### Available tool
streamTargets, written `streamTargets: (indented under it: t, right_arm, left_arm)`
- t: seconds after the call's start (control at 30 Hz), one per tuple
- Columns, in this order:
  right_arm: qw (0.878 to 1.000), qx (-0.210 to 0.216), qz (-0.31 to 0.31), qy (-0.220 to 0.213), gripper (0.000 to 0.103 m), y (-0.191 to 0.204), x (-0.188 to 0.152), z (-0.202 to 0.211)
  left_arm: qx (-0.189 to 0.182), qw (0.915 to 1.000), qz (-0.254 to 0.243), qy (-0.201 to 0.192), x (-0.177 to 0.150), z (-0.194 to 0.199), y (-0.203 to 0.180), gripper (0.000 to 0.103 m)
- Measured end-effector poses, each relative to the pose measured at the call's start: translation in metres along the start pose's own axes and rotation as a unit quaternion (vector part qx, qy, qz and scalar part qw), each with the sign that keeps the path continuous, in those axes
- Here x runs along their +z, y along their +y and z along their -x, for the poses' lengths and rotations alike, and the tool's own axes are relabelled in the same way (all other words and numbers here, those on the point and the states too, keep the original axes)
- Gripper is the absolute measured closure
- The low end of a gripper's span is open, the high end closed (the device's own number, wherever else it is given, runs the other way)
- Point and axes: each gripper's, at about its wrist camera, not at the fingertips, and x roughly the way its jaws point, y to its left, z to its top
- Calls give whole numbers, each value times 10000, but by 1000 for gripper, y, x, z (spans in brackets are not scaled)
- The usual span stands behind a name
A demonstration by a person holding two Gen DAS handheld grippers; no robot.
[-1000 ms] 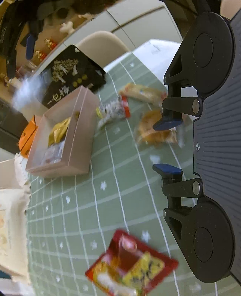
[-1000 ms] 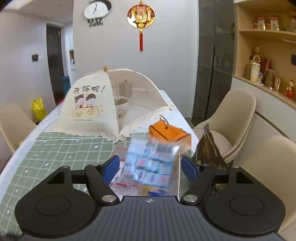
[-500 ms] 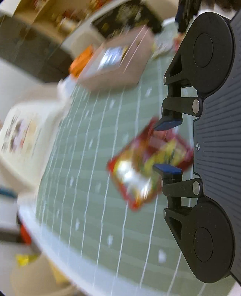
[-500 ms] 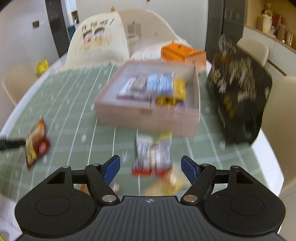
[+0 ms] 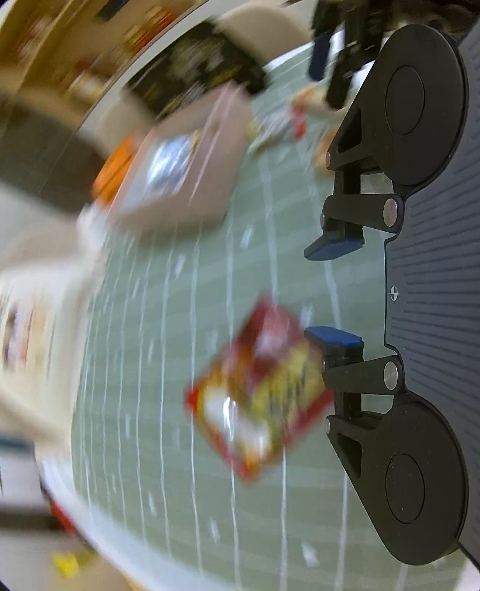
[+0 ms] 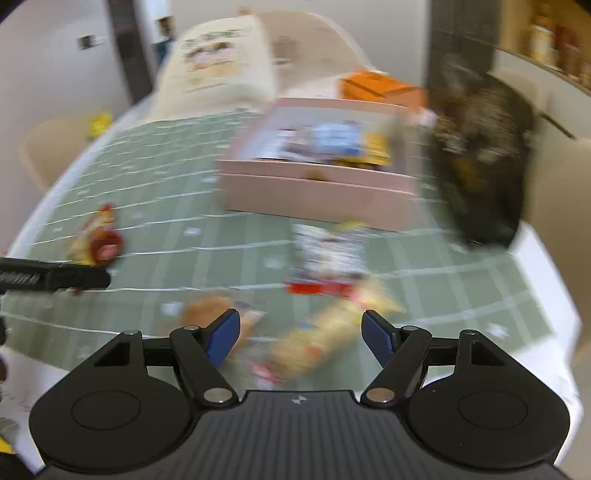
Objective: Organize snacks
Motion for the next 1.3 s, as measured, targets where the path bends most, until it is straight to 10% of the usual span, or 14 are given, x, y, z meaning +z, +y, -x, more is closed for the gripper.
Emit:
streamTargets:
  t: [0.33, 0.7, 0.83, 1.07, 1.3]
  right_arm:
    - [9653, 1810, 1868, -212, 29, 163, 55, -66]
    - [9440, 1254, 3043, 220, 15, 243, 59, -133]
    - [9433, 1192, 3086, 277, 30, 225, 50, -118]
    - [9840, 418, 1717, 238, 46, 114, 49, -66]
    - [9968, -366, 688, -150, 46, 20, 17, 7]
  left_arm:
    - [1078, 9871, 1085, -468, 2, 46, 96, 59]
    - [940, 9850, 1416, -311, -16, 49, 116, 59]
    - [700, 9908, 1121, -277, -10, 42, 97, 59]
    - [-159, 9996, 189, 133, -7, 12, 30, 59]
    - [-1193, 9779, -1594, 642, -16, -15, -85, 59]
